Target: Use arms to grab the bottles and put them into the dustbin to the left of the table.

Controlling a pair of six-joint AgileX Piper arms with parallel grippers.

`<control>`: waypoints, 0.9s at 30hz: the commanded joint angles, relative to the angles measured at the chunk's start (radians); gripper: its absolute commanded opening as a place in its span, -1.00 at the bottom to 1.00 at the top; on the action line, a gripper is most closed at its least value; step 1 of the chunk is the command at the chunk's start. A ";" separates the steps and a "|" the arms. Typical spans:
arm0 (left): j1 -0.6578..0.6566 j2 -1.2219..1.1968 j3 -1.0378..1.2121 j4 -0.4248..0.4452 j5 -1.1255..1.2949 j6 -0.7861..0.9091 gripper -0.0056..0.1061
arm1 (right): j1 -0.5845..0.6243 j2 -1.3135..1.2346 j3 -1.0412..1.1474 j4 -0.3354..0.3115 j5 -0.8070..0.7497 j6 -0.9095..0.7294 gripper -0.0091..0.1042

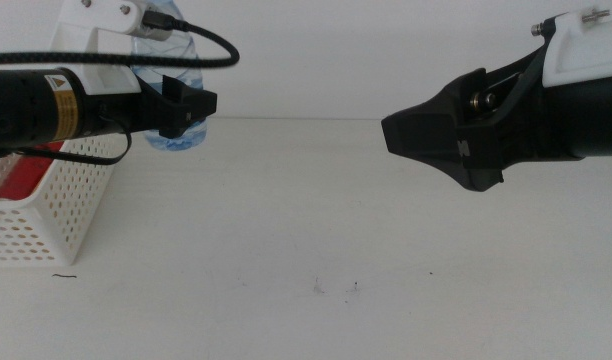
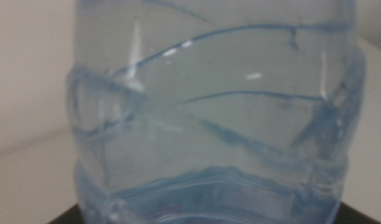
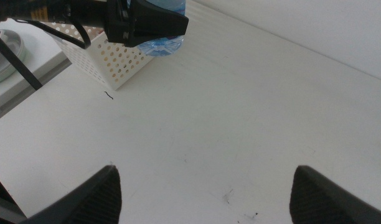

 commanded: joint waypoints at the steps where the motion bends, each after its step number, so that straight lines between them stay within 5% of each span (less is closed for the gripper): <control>1: 0.003 -0.015 0.009 -0.201 -0.008 0.168 -0.93 | 0.002 -0.004 -0.006 -0.011 -0.004 -0.003 0.76; 5: -0.033 -0.029 0.045 -0.568 0.115 0.519 -0.93 | 0.002 -0.004 -0.006 -0.011 -0.004 -0.003 0.76; 13: -0.103 -0.041 -0.051 -0.689 0.454 0.683 -0.93 | 0.002 -0.004 -0.006 -0.011 -0.004 -0.003 0.76; 18: -0.129 -0.046 -0.094 -0.886 0.570 0.843 -0.93 | 0.002 -0.004 -0.006 -0.011 -0.004 -0.003 0.76; 20: -0.129 -0.047 -0.122 -1.130 0.667 1.112 -0.93 | 0.002 -0.004 -0.006 -0.011 -0.004 -0.003 0.76; 24: -0.085 -0.046 -0.231 -1.842 0.887 1.913 -0.93 | 0.002 -0.004 -0.006 -0.011 -0.004 -0.003 0.76; 25: -0.072 -0.046 -0.255 -1.965 0.912 2.017 -0.93 | 0.002 -0.004 -0.006 -0.011 -0.004 -0.003 0.76; 27: -0.038 -0.043 -0.312 -2.077 0.976 2.095 -0.93 | 0.002 -0.004 -0.006 -0.011 -0.004 -0.003 0.76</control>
